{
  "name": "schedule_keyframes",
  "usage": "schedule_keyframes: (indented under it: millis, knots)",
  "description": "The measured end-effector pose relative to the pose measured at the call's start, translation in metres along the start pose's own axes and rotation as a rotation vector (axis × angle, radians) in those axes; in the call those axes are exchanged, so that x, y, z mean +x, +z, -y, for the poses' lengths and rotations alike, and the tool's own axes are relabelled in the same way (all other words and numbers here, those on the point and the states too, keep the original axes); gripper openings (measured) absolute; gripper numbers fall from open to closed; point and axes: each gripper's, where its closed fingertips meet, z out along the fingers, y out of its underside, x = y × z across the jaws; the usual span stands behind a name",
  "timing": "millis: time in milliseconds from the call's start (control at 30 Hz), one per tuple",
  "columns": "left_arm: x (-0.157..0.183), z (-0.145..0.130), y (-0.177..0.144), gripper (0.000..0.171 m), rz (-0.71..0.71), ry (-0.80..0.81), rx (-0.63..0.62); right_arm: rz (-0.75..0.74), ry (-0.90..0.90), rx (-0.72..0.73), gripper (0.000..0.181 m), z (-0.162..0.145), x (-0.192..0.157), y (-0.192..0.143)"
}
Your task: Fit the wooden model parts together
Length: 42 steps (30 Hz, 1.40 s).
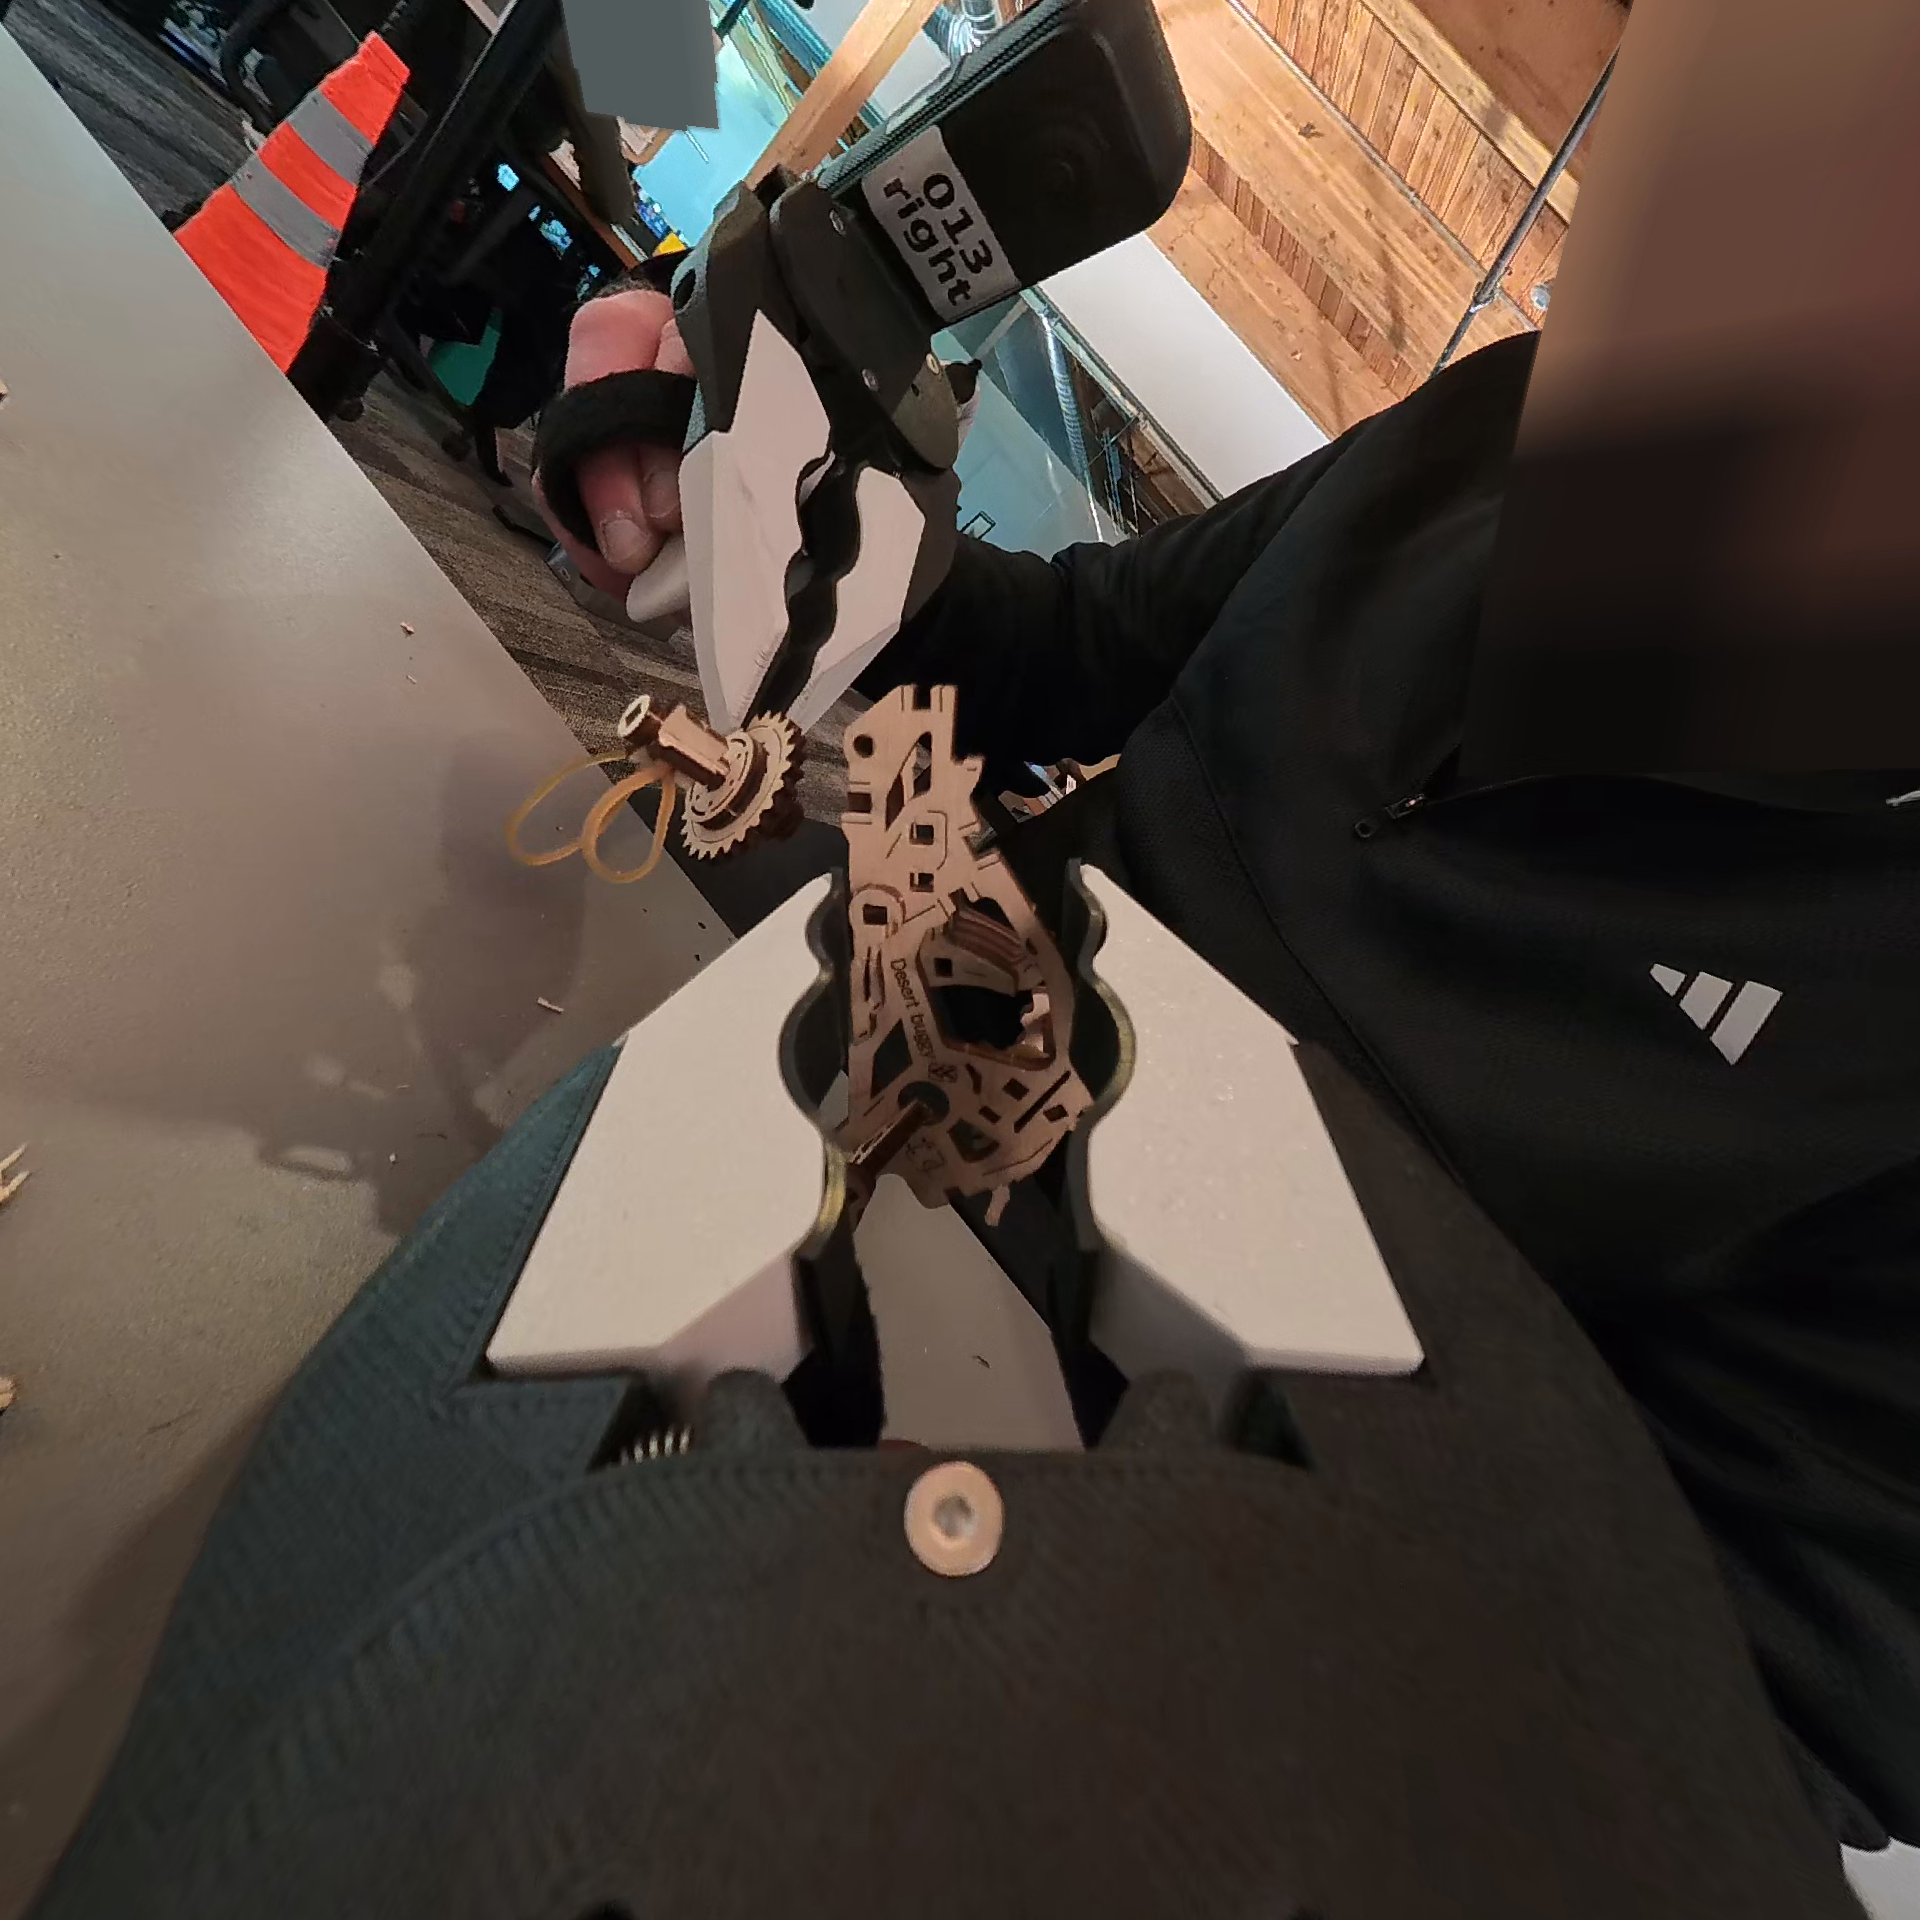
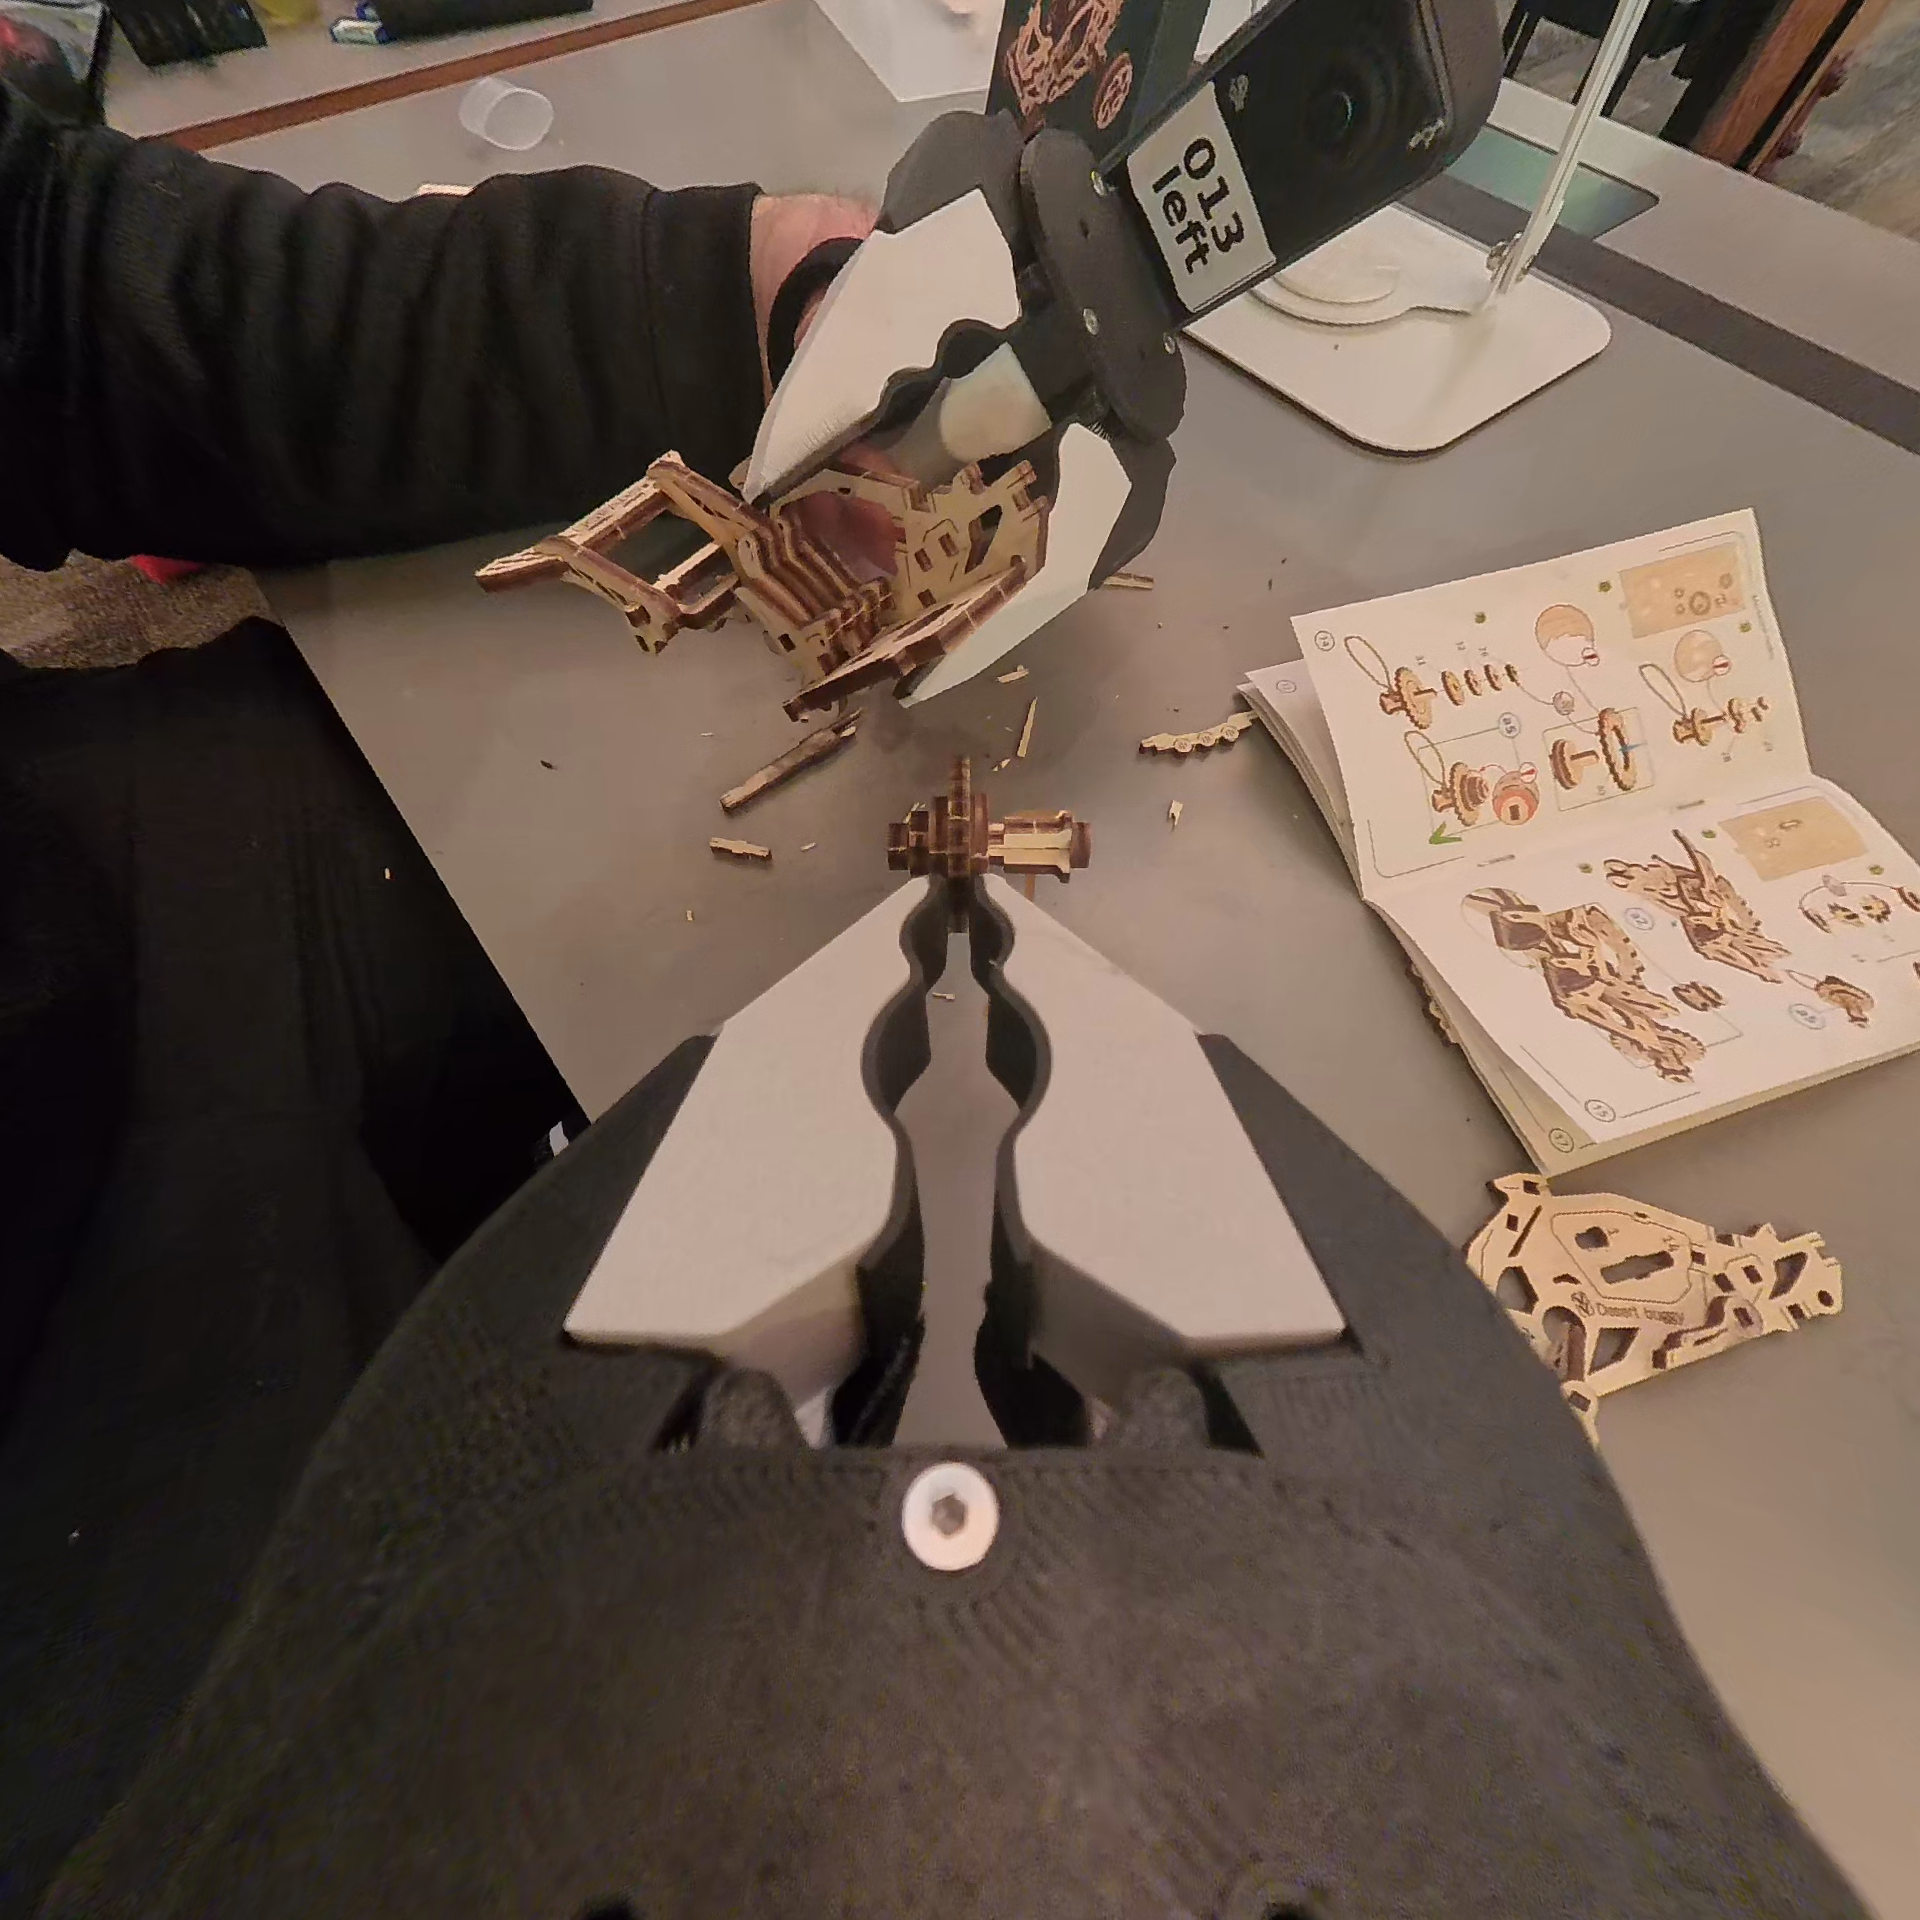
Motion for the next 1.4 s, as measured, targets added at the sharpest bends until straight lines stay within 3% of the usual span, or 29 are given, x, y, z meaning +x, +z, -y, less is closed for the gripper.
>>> schedule_keyframes:
  millis: [633,933,1100,1400]
  knots:
    - [-0.002,-0.001,0.000,0.038,0.015,-0.002,-0.006,-0.013,0.020,-0.002,0.000,-0.001,0.003,0.000]
    - [-0.010,0.000,-0.008,0.039,0.084,-0.008,0.003,-0.137,0.211,-0.114,0.000,-0.029,0.030,0.008]
    - [-0.013,-0.002,-0.008,0.039,0.113,-0.014,-0.012,-0.188,0.200,-0.241,0.000,-0.052,0.033,0.019]
    - [-0.014,-0.003,-0.008,0.039,0.121,-0.016,-0.021,-0.159,0.166,-0.315,0.001,-0.057,0.021,0.026]
